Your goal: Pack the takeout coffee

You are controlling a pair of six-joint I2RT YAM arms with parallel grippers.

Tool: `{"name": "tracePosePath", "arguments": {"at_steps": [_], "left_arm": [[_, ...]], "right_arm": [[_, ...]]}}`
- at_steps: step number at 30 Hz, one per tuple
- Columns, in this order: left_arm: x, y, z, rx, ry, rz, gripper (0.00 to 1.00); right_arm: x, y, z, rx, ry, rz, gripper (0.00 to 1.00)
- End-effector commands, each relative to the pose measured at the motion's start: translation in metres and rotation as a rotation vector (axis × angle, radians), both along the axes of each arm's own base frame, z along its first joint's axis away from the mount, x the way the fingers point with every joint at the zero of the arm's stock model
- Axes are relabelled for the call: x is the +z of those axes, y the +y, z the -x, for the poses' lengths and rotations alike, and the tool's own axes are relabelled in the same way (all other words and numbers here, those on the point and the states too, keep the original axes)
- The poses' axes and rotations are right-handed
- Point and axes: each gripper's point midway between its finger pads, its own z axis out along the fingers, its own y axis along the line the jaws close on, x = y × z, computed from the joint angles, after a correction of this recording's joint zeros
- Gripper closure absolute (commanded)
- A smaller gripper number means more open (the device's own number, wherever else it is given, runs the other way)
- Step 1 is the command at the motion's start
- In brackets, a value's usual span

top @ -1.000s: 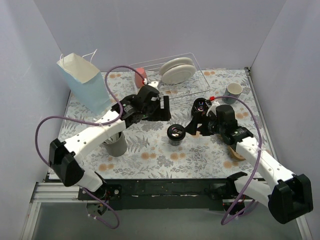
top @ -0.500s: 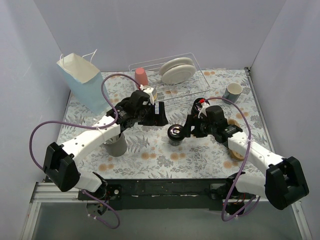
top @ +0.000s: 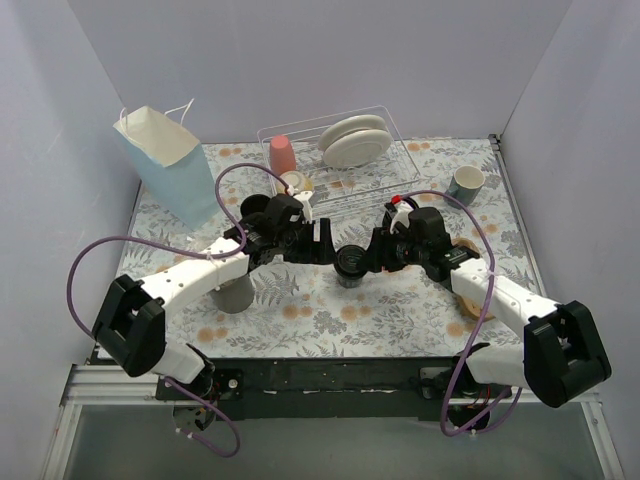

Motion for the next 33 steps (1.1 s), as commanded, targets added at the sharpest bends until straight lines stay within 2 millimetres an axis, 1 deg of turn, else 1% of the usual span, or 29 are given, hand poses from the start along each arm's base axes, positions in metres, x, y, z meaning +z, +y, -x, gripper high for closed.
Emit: {"name": "tracePosePath", "arguments": {"at_steps": [1, 2, 4, 5, 8, 11, 13, 15, 19, 22, 25, 28, 31, 33], "left_arm": [[0.001, -0.010, -0.011, -0.018, -0.045, 0.037, 0.28], [0.001, -0.009, -0.014, -0.007, -0.053, 0.033, 0.28], [-0.003, -0.010, -0.018, 0.003, -0.052, 0.022, 0.28], [-0.002, -0.010, -0.019, 0.004, -0.051, 0.020, 0.28], [-0.005, -0.010, -0.020, 0.015, -0.046, 0.011, 0.29], [-0.002, -0.010, -0.021, 0.017, -0.052, 0.017, 0.29], [-0.002, -0.009, -0.022, 0.020, -0.057, 0.016, 0.29], [0.000, -0.009, -0.022, 0.021, -0.060, 0.017, 0.29], [-0.003, -0.009, -0.023, 0.023, -0.057, 0.009, 0.29], [-0.004, -0.007, -0.024, 0.031, -0.058, 0.003, 0.29], [-0.005, -0.006, -0.024, 0.039, -0.060, -0.002, 0.29], [-0.004, -0.004, -0.024, 0.047, -0.061, -0.004, 0.30], [-0.006, 0.001, -0.022, 0.058, -0.060, -0.019, 0.30], [-0.008, 0.008, -0.022, 0.080, -0.059, -0.035, 0.30]], "right_arm": [[-0.001, 0.000, -0.004, 0.038, -0.022, 0.042, 0.42], [-0.002, 0.000, -0.004, 0.039, -0.013, 0.051, 0.41], [0.004, 0.000, -0.006, 0.032, -0.018, 0.044, 0.38], [0.008, 0.001, -0.006, 0.028, -0.024, 0.040, 0.33], [0.021, 0.002, -0.008, 0.015, -0.043, 0.012, 0.27], [0.029, 0.004, -0.010, 0.015, -0.063, -0.007, 0.22], [0.034, 0.006, -0.012, 0.017, -0.072, -0.015, 0.21], [0.034, 0.008, -0.014, 0.026, -0.070, -0.017, 0.20], [0.038, 0.013, -0.017, 0.035, -0.065, -0.026, 0.20], [0.040, 0.015, -0.023, 0.029, -0.072, -0.026, 0.20], [0.037, 0.018, -0.028, 0.042, -0.074, -0.015, 0.22], [0.028, 0.022, -0.029, 0.068, -0.054, -0.013, 0.25], [0.013, 0.022, -0.028, 0.084, -0.026, 0.004, 0.28], [0.005, 0.022, -0.027, 0.090, -0.019, 0.015, 0.33]]}}
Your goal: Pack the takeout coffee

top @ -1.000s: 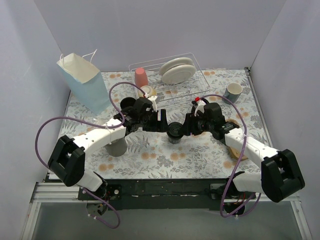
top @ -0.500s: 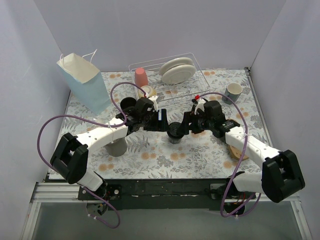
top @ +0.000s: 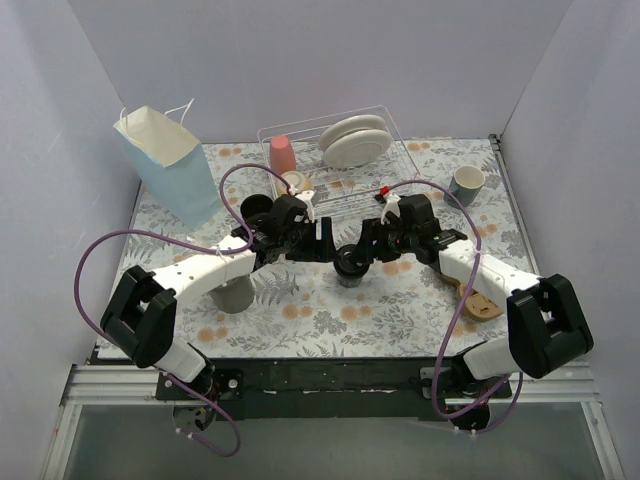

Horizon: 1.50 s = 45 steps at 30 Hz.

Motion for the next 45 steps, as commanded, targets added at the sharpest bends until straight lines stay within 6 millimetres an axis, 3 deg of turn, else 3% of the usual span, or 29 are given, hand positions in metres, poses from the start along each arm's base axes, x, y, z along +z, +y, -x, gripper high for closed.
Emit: {"name": "tracePosePath", "arguments": {"at_steps": [1, 5, 9, 13, 19, 26, 33, 45], "left_arm": [[0.012, 0.013, -0.004, 0.042, -0.042, -0.005, 0.31], [0.016, 0.007, 0.002, 0.002, -0.036, 0.045, 0.34], [0.012, 0.002, -0.001, -0.004, -0.028, 0.068, 0.34], [0.009, 0.001, -0.005, 0.016, 0.018, 0.095, 0.41], [0.008, 0.004, -0.006, 0.006, 0.017, 0.099, 0.43], [0.009, -0.007, 0.002, -0.081, 0.013, 0.146, 0.34], [-0.012, -0.006, 0.001, -0.063, 0.056, 0.122, 0.32], [-0.035, -0.013, 0.004, -0.071, 0.107, 0.143, 0.40]], "right_arm": [[0.001, 0.008, -0.005, 0.048, -0.048, -0.020, 0.34], [-0.012, 0.008, 0.004, 0.074, -0.021, -0.026, 0.46], [-0.016, 0.009, 0.007, 0.081, -0.030, -0.047, 0.51], [-0.025, 0.007, 0.010, 0.091, -0.026, -0.033, 0.55], [-0.033, 0.006, 0.008, 0.107, -0.010, -0.008, 0.55], [-0.033, 0.008, 0.007, 0.112, -0.004, -0.017, 0.56], [-0.028, 0.008, 0.007, 0.102, -0.011, -0.028, 0.57], [-0.028, 0.009, 0.010, 0.104, -0.004, -0.042, 0.58]]}}
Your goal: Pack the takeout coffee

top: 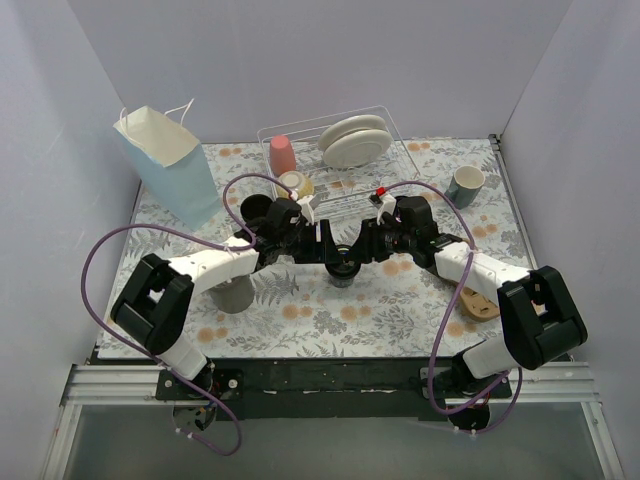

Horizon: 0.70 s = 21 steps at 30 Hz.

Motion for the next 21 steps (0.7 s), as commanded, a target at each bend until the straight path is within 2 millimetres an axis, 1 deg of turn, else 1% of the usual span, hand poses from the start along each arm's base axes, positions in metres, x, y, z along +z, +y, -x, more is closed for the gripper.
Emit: {"name": "tracePosePath", "arguments": {"at_steps": [1, 3, 5, 6, 9, 10, 11, 13, 14, 15, 19, 21], "left_arm": [[-0.014, 0.004, 0.004, 0.003, 0.026, -0.019, 0.40], [-0.023, 0.007, 0.004, 0.015, 0.039, -0.044, 0.43], [-0.029, 0.010, 0.003, 0.029, 0.051, -0.067, 0.46], [-0.035, 0.013, 0.005, 0.034, 0.067, -0.088, 0.48], [-0.049, 0.021, 0.008, 0.055, 0.086, -0.127, 0.52], [-0.051, 0.022, 0.008, 0.056, 0.085, -0.133, 0.54], [-0.053, 0.023, 0.009, 0.055, 0.088, -0.137, 0.55], [-0.058, 0.025, 0.011, 0.048, 0.091, -0.147, 0.57], [-0.058, 0.026, 0.011, 0.046, 0.089, -0.149, 0.58], [-0.059, 0.026, 0.012, 0.044, 0.088, -0.151, 0.59], [-0.061, 0.027, 0.013, 0.040, 0.086, -0.151, 0.59], [-0.062, 0.026, 0.014, 0.032, 0.087, -0.144, 0.59]], "right_arm": [[-0.026, -0.013, 0.012, -0.007, 0.046, 0.082, 0.59], [-0.026, -0.012, 0.012, -0.008, 0.050, 0.077, 0.59], [-0.020, -0.011, 0.012, -0.010, 0.051, 0.063, 0.58], [-0.017, -0.011, 0.011, -0.019, 0.056, 0.054, 0.57], [0.002, -0.014, 0.003, -0.063, 0.029, 0.040, 0.52], [0.011, -0.014, 0.001, -0.069, 0.009, 0.030, 0.50], [0.021, -0.015, -0.003, -0.077, -0.005, 0.023, 0.46], [0.034, -0.016, -0.010, -0.089, -0.038, 0.008, 0.41], [0.035, -0.018, -0.007, -0.087, -0.020, 0.020, 0.38], [0.044, -0.019, -0.012, -0.092, -0.035, 0.016, 0.37], [0.060, -0.023, -0.016, -0.099, -0.063, 0.012, 0.34], [0.060, -0.027, -0.019, -0.121, -0.072, 0.020, 0.36]]}}
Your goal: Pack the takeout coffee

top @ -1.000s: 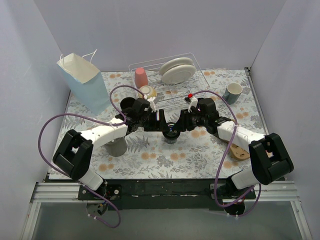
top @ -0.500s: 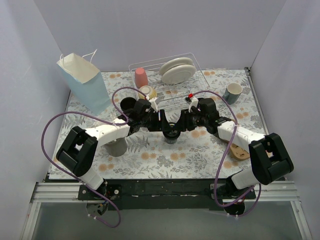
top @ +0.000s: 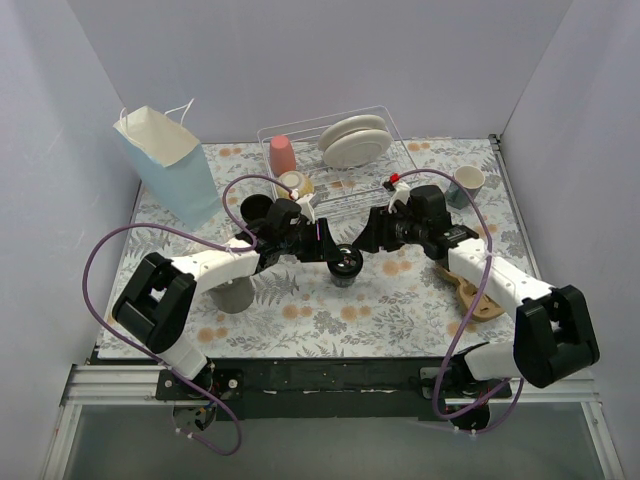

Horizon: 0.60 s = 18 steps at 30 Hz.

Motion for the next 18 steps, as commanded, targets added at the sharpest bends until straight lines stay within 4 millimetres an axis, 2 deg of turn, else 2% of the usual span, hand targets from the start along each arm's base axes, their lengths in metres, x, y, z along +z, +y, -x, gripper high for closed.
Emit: {"name": "tracePosePath", "arguments": {"at_steps": [1, 3, 7, 17, 18], "left_arm": [[-0.064, 0.034, 0.021, 0.021, 0.112, -0.196, 0.59], [-0.066, 0.033, 0.023, 0.014, 0.116, -0.193, 0.59], [-0.068, 0.034, 0.024, 0.009, 0.118, -0.199, 0.59], [-0.077, 0.038, 0.025, 0.013, 0.130, -0.222, 0.58], [-0.078, 0.038, 0.026, 0.015, 0.132, -0.223, 0.58]], "right_arm": [[0.024, -0.008, -0.010, -0.032, -0.065, 0.002, 0.38], [0.019, -0.013, -0.013, -0.056, -0.057, 0.013, 0.43], [0.003, -0.017, -0.016, -0.065, -0.020, 0.040, 0.46], [-0.018, -0.005, -0.002, 0.029, 0.049, -0.004, 0.52], [-0.026, -0.006, 0.002, 0.034, 0.064, -0.003, 0.53]]}}
